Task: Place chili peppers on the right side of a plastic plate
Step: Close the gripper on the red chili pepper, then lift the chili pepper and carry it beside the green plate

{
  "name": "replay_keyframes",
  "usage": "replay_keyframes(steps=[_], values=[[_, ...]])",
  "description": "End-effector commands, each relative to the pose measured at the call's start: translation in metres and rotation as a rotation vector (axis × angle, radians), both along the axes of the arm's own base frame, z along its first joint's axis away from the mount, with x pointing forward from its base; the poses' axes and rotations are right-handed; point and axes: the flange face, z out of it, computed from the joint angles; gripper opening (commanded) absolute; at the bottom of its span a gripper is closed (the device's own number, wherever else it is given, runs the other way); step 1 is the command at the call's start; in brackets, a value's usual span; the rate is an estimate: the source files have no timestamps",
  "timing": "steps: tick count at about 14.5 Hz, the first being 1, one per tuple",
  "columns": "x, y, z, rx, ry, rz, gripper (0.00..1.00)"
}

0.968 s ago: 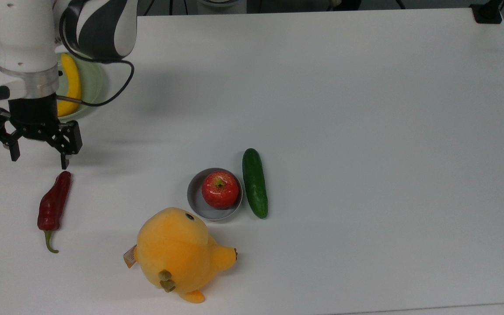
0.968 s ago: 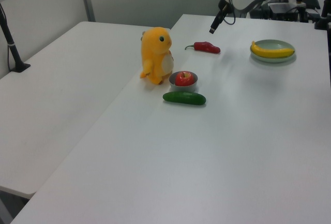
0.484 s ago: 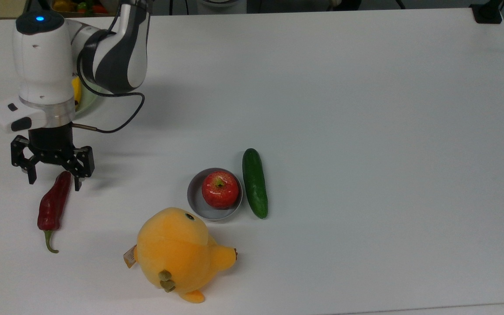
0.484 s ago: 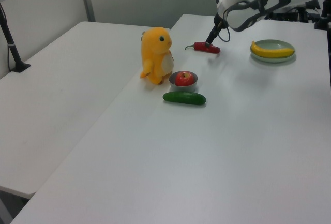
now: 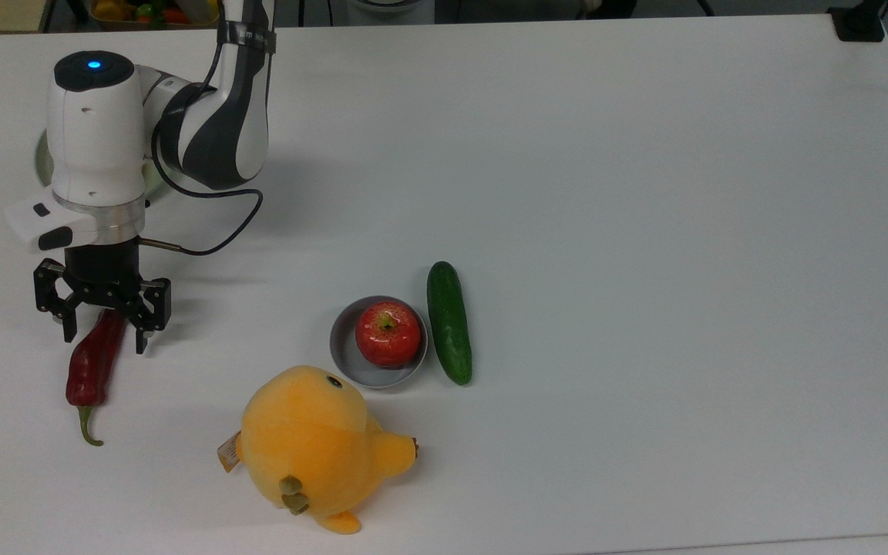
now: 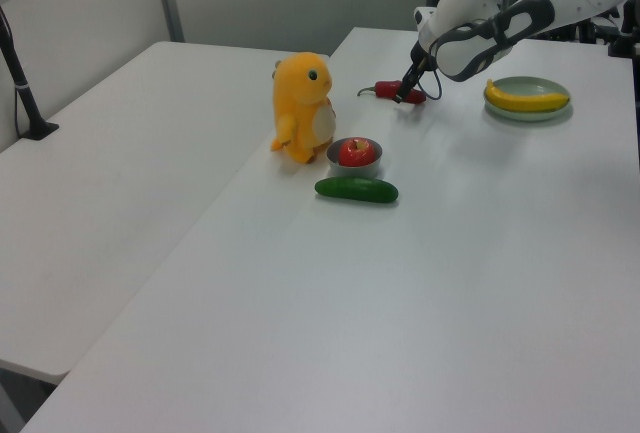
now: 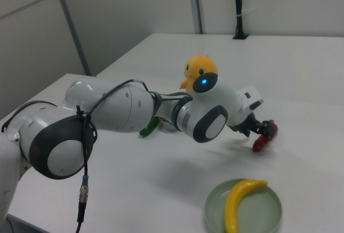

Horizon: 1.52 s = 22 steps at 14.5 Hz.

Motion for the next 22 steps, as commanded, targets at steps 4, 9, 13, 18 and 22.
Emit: replay_keyframes(steps=[4, 9, 13, 18, 22], values=[[0.003, 0.001, 0.004, -0.006, -0.021, 0.011, 0.00], [-0.013, 0.001, 0.062, -0.001, -0.063, -0.004, 0.00], [-0.047, -0.017, 0.107, 0.029, -0.013, -0.038, 0.00], [-0.124, -0.113, 0.158, 0.002, 0.211, 0.038, 0.00], [-0.206, -0.183, 0.144, -0.025, 0.336, 0.110, 0.00]])
